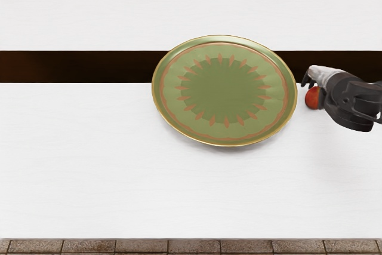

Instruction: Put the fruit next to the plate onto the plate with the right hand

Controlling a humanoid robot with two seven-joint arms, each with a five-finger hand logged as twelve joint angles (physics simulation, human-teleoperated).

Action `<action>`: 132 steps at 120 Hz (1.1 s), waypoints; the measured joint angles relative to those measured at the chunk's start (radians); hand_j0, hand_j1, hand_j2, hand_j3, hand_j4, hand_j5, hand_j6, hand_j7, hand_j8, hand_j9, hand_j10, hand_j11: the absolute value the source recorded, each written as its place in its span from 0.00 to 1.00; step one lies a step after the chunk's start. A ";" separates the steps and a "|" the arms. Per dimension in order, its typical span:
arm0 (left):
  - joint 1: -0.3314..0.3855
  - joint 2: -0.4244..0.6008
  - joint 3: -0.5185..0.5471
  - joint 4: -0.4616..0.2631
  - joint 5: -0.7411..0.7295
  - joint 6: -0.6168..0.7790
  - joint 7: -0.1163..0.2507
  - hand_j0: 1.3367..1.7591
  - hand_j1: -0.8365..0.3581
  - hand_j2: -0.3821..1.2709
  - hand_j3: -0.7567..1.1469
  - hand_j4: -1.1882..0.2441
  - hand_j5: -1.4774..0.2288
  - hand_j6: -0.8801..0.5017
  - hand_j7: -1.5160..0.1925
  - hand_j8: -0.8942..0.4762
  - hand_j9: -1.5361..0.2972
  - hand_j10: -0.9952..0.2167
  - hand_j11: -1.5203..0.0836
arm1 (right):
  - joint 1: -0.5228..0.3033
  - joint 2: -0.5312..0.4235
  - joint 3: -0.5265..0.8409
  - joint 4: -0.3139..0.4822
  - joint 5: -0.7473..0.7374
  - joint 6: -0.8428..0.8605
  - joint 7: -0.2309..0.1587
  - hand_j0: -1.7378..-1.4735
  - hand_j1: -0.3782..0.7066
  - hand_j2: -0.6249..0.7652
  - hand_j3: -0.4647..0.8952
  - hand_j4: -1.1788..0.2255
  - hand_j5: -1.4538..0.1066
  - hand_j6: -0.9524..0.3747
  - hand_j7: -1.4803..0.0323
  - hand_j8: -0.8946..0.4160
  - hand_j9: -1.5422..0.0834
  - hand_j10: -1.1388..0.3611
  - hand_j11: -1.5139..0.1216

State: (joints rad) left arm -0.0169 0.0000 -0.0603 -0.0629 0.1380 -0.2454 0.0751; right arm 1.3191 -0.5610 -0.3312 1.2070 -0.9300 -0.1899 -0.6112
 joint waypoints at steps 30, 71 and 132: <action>0.000 0.000 0.000 0.000 0.000 0.000 0.000 0.76 0.99 0.23 0.40 0.83 0.87 0.64 0.89 0.65 0.84 0.82 0.95 | -0.018 0.001 0.003 -0.003 -0.009 -0.003 -0.001 0.33 0.54 0.39 0.34 0.47 0.56 0.39 0.56 0.38 0.58 0.41 0.56; 0.000 0.000 0.000 0.000 0.000 0.000 0.000 0.76 0.99 0.23 0.40 0.83 0.87 0.64 0.89 0.65 0.84 0.82 0.95 | -0.036 0.011 0.002 -0.006 0.004 -0.002 0.000 0.32 0.56 0.36 0.34 0.46 0.54 0.40 0.55 0.41 0.56 0.41 0.54; 0.000 0.000 0.000 0.000 0.000 0.000 0.000 0.76 0.99 0.23 0.40 0.83 0.87 0.64 0.89 0.65 0.84 0.82 0.95 | -0.026 -0.019 0.027 -0.004 0.020 0.002 0.001 0.32 0.55 0.49 0.34 0.41 0.42 0.36 0.45 0.41 0.45 0.38 0.43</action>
State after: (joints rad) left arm -0.0169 0.0000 -0.0602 -0.0629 0.1382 -0.2454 0.0751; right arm 1.2935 -0.5799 -0.3046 1.2031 -0.9100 -0.1883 -0.6103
